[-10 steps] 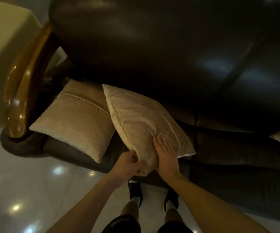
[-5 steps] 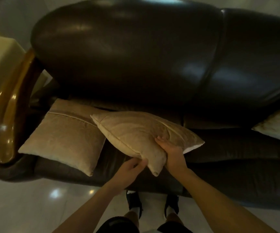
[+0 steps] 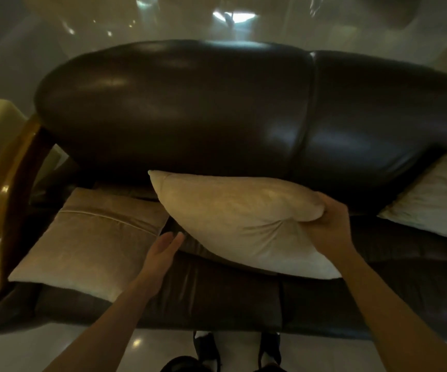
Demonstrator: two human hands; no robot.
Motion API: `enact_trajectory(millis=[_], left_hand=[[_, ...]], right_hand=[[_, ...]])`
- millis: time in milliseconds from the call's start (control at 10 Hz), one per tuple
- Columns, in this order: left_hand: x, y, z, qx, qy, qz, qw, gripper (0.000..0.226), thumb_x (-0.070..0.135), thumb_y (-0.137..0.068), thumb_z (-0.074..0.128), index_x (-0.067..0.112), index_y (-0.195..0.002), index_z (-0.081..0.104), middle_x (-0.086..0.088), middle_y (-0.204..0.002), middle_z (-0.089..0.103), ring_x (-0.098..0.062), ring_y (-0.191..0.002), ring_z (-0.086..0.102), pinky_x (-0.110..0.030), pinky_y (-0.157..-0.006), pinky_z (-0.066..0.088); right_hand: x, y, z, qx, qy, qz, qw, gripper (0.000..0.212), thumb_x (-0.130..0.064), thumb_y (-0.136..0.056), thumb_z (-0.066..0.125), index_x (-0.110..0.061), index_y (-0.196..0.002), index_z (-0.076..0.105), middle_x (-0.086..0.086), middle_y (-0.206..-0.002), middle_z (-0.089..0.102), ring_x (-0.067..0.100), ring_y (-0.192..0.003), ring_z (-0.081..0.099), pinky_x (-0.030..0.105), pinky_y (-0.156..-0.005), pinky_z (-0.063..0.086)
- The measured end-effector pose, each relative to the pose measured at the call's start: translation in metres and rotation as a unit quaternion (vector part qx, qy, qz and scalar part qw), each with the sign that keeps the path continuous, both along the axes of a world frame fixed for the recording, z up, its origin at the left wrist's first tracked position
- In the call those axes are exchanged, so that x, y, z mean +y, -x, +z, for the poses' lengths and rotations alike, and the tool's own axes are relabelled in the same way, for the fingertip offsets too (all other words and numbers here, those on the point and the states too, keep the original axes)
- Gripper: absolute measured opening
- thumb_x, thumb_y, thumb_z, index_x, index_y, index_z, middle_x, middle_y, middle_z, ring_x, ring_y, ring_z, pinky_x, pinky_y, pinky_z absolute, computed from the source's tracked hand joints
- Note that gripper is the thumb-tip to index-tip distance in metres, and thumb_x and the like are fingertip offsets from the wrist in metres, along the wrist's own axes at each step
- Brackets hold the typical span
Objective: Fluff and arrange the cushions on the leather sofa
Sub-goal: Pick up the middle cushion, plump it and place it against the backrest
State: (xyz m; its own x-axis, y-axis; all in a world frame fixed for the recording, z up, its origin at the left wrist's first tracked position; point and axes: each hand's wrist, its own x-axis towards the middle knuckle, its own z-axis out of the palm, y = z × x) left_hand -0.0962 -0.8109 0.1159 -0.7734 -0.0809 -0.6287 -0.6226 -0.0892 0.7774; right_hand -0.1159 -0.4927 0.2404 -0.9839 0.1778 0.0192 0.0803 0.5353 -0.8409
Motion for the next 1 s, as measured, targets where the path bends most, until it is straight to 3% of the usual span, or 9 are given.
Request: enact_trajectory(millis=[100,200,300,500,600,700,800,900,1000], left_hand=[[0.003,0.011,0.008,0.026,-0.003,0.007,1.0,0.1,0.077,-0.061,0.069,0.021,-0.142,0.049,0.006,-0.138,0.054,-0.017,-0.126,0.049,-0.041,-0.108,0.041],[0.008,0.02,0.021,0.043,-0.038,-0.003,0.998,0.074,0.067,-0.078,0.055,0.024,-0.138,0.053,0.014,-0.121,0.063,-0.006,-0.109,0.06,-0.032,-0.094,0.045],[0.013,0.027,0.037,0.036,-0.072,-0.039,0.996,0.065,0.078,-0.076,0.043,0.038,-0.124,0.06,0.012,-0.118,0.071,-0.007,-0.102,0.068,-0.041,-0.098,0.046],[0.04,0.043,0.071,-0.012,-0.119,-0.074,0.99,0.081,0.082,-0.077,0.03,0.026,-0.128,0.056,-0.008,-0.123,0.066,-0.029,-0.114,0.061,-0.049,-0.1,0.046],[0.063,0.046,0.085,-0.031,-0.108,-0.105,0.988,0.078,0.077,-0.077,0.048,0.019,-0.128,0.057,-0.011,-0.124,0.066,-0.029,-0.114,0.063,-0.049,-0.104,0.045],[0.092,0.051,0.088,0.024,-0.033,-0.127,0.991,0.086,0.068,-0.066,0.077,0.018,-0.133,0.059,-0.006,-0.127,0.068,-0.025,-0.111,0.068,-0.049,-0.1,0.05],[0.121,0.051,0.084,0.045,0.036,-0.083,0.995,0.072,0.047,-0.068,0.085,0.015,-0.127,0.06,-0.002,-0.119,0.068,-0.02,-0.104,0.068,-0.037,-0.087,0.054],[0.162,0.05,0.082,0.068,0.036,-0.036,0.996,0.055,0.029,-0.074,0.084,0.011,-0.121,0.062,-0.006,-0.115,0.069,-0.021,-0.101,0.067,-0.034,-0.081,0.053],[0.204,0.049,0.082,0.086,0.03,0.004,0.996,0.035,0.021,-0.076,0.082,0.012,-0.107,0.067,-0.005,-0.106,0.071,-0.02,-0.098,0.068,-0.03,-0.074,0.052]], right_hand=[[0.023,0.001,0.021,0.032,0.031,-0.032,0.999,0.025,0.001,-0.08,0.071,-0.022,-0.076,0.061,-0.011,-0.072,0.06,-0.007,-0.063,0.06,0.004,-0.058,0.045],[0.047,0.003,0.032,0.07,0.1,-0.105,0.987,0.02,-0.003,-0.081,0.07,-0.019,-0.075,0.06,-0.011,-0.068,0.063,-0.007,-0.063,0.061,0.007,-0.059,0.047],[0.068,0.004,0.042,0.071,0.177,-0.135,0.972,0.013,-0.015,-0.089,0.063,-0.027,-0.085,0.061,-0.01,-0.087,0.065,-0.007,-0.072,0.064,0.012,-0.063,0.05],[0.101,0.007,0.029,0.024,0.211,-0.193,0.958,0.01,-0.031,-0.092,0.059,-0.026,-0.086,0.065,-0.009,-0.088,0.065,0.002,-0.077,0.063,0.022,-0.07,0.049],[0.119,0.004,0.017,-0.006,0.206,-0.215,0.955,0.017,-0.036,-0.094,0.055,-0.02,-0.099,0.061,-0.009,-0.089,0.062,0.004,-0.081,0.057,0.021,-0.068,0.045],[0.149,-0.003,0.004,-0.108,0.226,-0.2,0.947,0.04,-0.056,-0.087,0.054,-0.026,-0.114,0.059,-0.003,-0.104,0.062,0.012,-0.092,0.058,0.033,-0.085,0.048],[0.172,-0.005,-0.011,-0.219,0.232,-0.191,0.928,0.068,-0.071,-0.08,0.05,-0.028,-0.133,0.049,0.001,-0.12,0.056,0.024,-0.108,0.054,0.049,-0.099,0.043],[0.207,-0.005,-0.013,-0.27,0.272,-0.195,0.903,0.067,-0.065,-0.087,0.047,-0.02,-0.135,0.046,0.009,-0.129,0.054,0.028,-0.107,0.055,0.048,-0.096,0.044],[0.258,-0.01,-0.013,-0.292,0.341,-0.148,0.881,0.096,-0.087,-0.058,0.057,-0.027,-0.133,0.051,0.005,-0.131,0.057,0.026,-0.119,0.054,0.05,-0.1,0.043]])
